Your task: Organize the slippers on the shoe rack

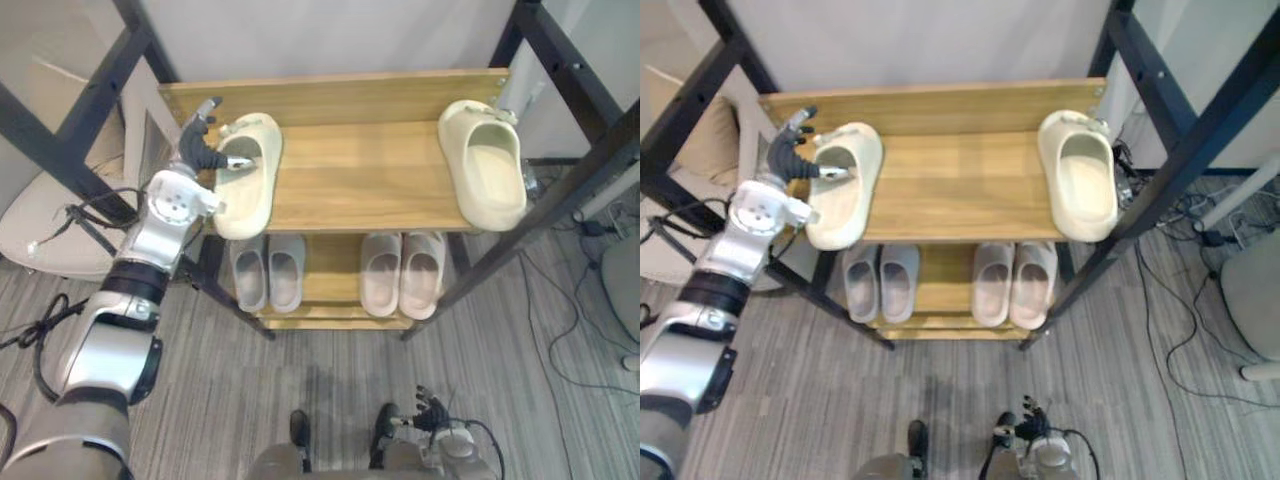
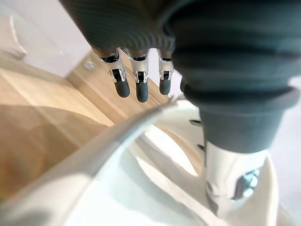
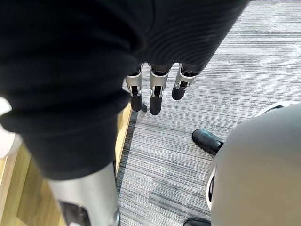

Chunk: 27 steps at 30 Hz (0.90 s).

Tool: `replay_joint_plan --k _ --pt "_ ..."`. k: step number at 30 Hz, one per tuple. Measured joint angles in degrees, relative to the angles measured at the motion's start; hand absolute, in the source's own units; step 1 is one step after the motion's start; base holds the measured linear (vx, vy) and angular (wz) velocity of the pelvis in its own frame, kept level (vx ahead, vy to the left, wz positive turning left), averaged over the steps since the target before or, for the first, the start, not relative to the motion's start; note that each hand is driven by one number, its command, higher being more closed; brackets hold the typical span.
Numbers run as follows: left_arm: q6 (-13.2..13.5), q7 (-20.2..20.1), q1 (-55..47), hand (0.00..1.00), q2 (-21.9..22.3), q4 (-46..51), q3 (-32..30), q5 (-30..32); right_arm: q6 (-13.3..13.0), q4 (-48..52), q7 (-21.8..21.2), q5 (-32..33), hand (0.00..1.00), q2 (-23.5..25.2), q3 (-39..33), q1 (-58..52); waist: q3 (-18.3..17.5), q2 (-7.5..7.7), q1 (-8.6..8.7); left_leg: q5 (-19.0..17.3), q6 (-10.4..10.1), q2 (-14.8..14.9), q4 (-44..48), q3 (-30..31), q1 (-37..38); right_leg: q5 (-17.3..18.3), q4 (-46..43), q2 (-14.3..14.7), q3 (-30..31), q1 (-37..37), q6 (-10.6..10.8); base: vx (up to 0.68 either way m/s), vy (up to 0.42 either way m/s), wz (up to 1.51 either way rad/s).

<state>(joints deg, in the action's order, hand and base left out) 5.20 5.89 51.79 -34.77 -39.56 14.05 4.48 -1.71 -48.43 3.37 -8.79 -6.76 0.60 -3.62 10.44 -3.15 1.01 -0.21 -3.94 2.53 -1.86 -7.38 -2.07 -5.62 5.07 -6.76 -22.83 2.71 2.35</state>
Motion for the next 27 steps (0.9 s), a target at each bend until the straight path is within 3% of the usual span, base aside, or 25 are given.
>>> replay_joint_plan --k 27 --pt "0.0 0.3 1.4 1.00 -0.8 -1.2 0.5 0.0 -0.1 0.1 -0.1 0.0 0.00 0.0 0.0 0.0 0.1 0.09 0.19 -0.1 0.1 0.0 0.0 -1.3 0.5 -0.7 0.0 0.0 1.3 0.2 -0.2 0.01 0.005 -0.02"
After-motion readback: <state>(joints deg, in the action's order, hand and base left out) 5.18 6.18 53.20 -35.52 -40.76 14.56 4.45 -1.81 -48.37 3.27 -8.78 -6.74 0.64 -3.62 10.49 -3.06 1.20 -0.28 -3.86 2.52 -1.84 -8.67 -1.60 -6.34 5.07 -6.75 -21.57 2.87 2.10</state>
